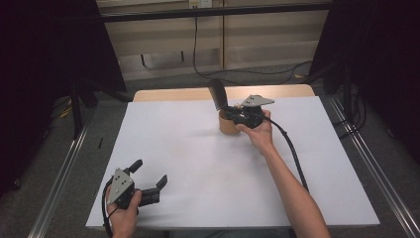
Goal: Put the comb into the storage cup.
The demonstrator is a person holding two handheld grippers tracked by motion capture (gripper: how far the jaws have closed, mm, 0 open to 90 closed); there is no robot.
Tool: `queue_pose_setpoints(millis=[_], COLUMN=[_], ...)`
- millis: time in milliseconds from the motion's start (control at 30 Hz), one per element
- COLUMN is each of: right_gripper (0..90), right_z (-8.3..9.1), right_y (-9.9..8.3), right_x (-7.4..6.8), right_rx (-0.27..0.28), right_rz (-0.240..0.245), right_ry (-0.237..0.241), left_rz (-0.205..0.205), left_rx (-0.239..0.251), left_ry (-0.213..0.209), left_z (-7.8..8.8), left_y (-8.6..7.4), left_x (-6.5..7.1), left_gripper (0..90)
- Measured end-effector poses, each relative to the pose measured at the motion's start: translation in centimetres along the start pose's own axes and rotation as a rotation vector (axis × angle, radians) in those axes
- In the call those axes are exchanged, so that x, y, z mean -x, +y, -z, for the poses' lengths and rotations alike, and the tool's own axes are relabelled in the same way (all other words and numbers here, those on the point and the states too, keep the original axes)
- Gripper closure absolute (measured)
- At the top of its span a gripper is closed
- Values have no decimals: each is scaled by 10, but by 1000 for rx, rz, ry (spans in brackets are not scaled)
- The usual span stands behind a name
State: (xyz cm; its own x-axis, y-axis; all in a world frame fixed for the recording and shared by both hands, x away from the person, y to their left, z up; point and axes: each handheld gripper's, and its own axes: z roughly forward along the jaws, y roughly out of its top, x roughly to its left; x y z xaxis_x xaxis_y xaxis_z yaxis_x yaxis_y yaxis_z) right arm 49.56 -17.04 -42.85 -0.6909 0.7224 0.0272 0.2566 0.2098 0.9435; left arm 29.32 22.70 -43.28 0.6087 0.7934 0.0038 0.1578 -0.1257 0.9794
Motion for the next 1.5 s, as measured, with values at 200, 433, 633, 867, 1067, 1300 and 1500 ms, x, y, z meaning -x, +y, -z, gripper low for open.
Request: queue_pose_setpoints(millis=[200, 433, 633, 867, 1067, 1300, 1500], right_gripper=[721, 703, 680, 640, 548, 398, 321], right_z=[2, 0, -1, 1, 4, 9, 13], right_y=[1, 0, 1, 2, 6, 11, 14], right_x=[0, -3, -5, -5, -7, -10, -12], right_rx=[-3, -4, 7, 16, 27, 54, 79], right_rz=[-2, -11, -13, -23, -30, -54, -58], right_ry=[-5, 10, 12, 6, -4, -16, -40], left_rz=[-2, 1, -2, -34, -31, -20, -19], left_rx=[3, 5, 5, 4, 6, 8, 7], left_ry=[-1, -3, -3, 3, 3, 4, 5], left_z=[0, 1, 1, 1, 1, 0, 0], left_y=[1, 1, 1, 2, 2, 2, 1], left_x=[1, 0, 0, 2, 1, 2, 1], left_gripper=[18, 18, 18, 18, 18, 18, 18])
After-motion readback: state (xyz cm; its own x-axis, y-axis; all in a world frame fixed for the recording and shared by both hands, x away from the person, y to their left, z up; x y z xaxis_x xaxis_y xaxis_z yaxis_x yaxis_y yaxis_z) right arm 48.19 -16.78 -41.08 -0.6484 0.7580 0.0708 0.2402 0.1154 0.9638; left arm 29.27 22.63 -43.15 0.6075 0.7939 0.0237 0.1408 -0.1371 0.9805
